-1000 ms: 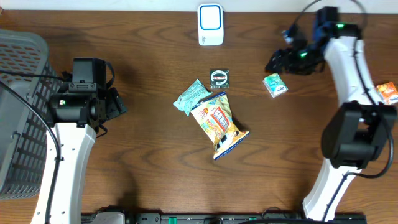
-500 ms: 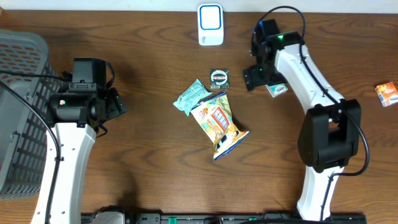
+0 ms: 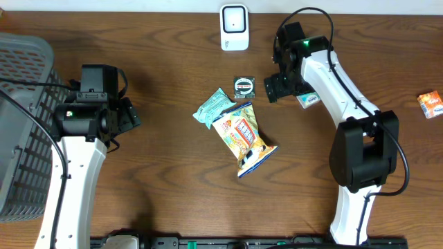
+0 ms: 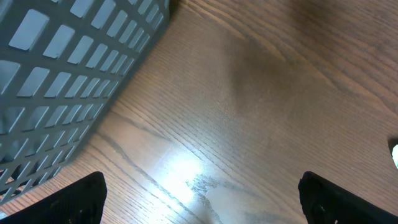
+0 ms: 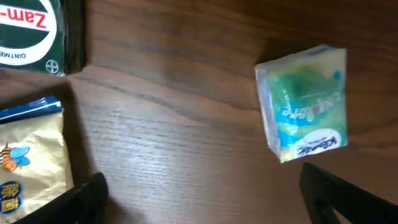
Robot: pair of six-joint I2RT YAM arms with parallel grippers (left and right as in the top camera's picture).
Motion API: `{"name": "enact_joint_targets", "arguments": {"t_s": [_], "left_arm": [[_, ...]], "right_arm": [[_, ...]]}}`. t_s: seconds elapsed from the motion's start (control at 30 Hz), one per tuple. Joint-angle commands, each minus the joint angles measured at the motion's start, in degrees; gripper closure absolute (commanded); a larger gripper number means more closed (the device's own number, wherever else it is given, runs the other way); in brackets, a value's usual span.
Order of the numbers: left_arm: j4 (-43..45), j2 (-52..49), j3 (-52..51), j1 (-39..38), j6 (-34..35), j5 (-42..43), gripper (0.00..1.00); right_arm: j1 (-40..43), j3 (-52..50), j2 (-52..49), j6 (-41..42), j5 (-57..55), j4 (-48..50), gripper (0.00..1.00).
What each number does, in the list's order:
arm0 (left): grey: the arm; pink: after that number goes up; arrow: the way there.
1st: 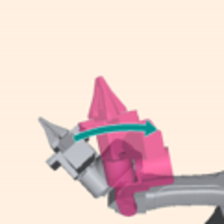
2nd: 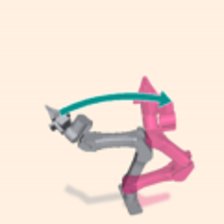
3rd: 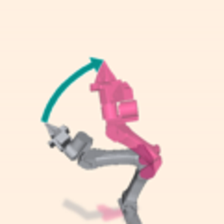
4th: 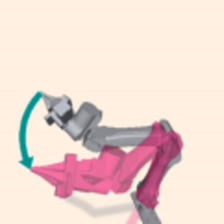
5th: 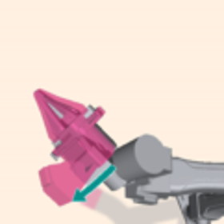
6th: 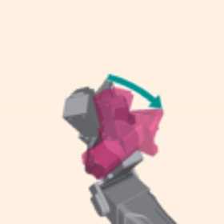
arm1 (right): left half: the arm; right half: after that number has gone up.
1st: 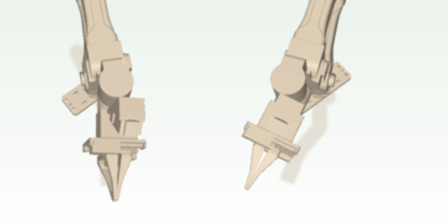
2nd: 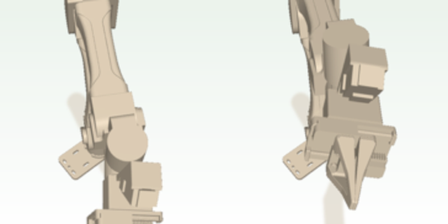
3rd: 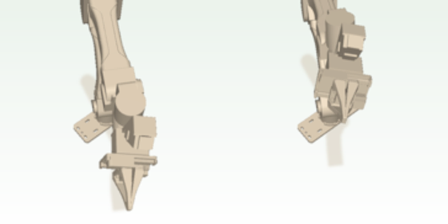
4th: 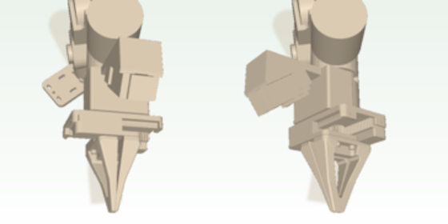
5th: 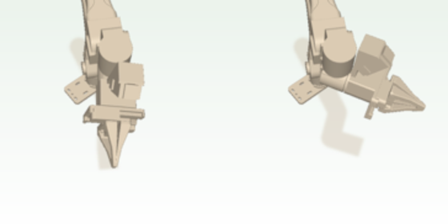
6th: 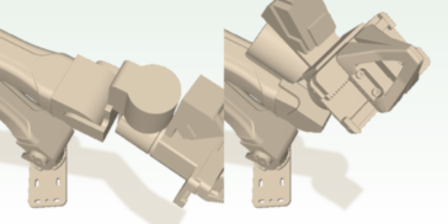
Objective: Scan the item barcode
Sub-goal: 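Move the right gripper over the mint-green tissue pack, then grasp the mint-green tissue pack with the right gripper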
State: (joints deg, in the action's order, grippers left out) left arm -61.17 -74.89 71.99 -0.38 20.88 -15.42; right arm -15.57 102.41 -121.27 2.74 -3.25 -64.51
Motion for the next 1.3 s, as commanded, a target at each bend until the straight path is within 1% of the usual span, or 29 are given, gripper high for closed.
{"name": "enact_joint_targets", "arguments": {"t_s": [0.0, 0.1, 0.2, 0.3, 0.33, 0.37, 0.53, 0.57, 0.77, 0.9, 0.97, 1.0, 1.07, 1.27], "left_arm": [[-0.2, 0.0, 0.1, 0.2, -0.5, -1.2, 0.02], [-0.2, 0.0, 0.1, 0.2, -0.5, -1.2, 0.02], [-0.2, 0.0, 0.1, 0.2, -0.5, -1.2, 0.02], [-0.2, 0.0, 0.1, 0.2, -0.5, -1.2, 0.02], [-0.2, 0.0, 0.1, 0.2, -0.5, -1.2, 0.02], [-0.2, 0.0, 0.1, 0.2, -0.5, -1.2, 0.02], [-0.2, 0.0, 0.1, 0.2, -0.5, -1.2, 0.02], [-0.2, 0.0, 0.1, 0.2, -0.5, -1.2, 0.02], [-0.2, 0.0, 0.1, 0.2, -0.5, -1.2, 0.02], [-0.2, 0.0, 0.1, 0.2, -0.5, -1.2, 0.02], [-0.2, 0.0, 0.1, 0.2, -0.5, -1.2, 0.02], [-0.2, 0.0, 0.1, 0.2, -0.5, -1.2, 0.02], [-0.2, 0.0, 0.1, 0.2, -0.5, -1.2, 0.02], [-0.2, 0.0, 0.1, 0.2, -0.5, -1.2, 0.02]], "right_arm": [[0.0, -0.4, -0.1, 0.4, -1.2, -0.2, 0.14], [0.2, -0.4, 0.0, 0.4, -4.2, -0.3, 0.15], [0.1, -0.4, 0.0, 0.4, -10.7, -0.4, 0.15], [0.1, -0.4, 0.0, 0.4, -14.0, -0.3, 0.24], [0.1, -0.4, 0.0, 0.4, -14.0, 0.3, 0.34], [0.1, -0.6, -0.1, 0.4, -14.0, 1.0, 0.34], [0.3, -3.1, -0.6, 0.3, -14.0, 5.4, 0.33], [0.3, -4.9, -0.6, -0.2, -14.0, 8.1, 0.33], [0.3, -12.6, -0.6, -1.8, -14.8, 16.1, 0.34], [0.3, -16.4, -0.6, -1.7, -16.9, 19.3, 0.4], [0.4, -17.4, -0.6, -1.7, -17.0, 19.9, 0.45], [0.5, -17.9, -0.6, -1.7, -17.0, 20.2, 0.45], [0.6, -18.4, -0.6, -1.8, -17.0, 20.4, 0.45], [1.7, -19.1, -0.6, -3.3, -19.3, 22.7, 0.37]]}}
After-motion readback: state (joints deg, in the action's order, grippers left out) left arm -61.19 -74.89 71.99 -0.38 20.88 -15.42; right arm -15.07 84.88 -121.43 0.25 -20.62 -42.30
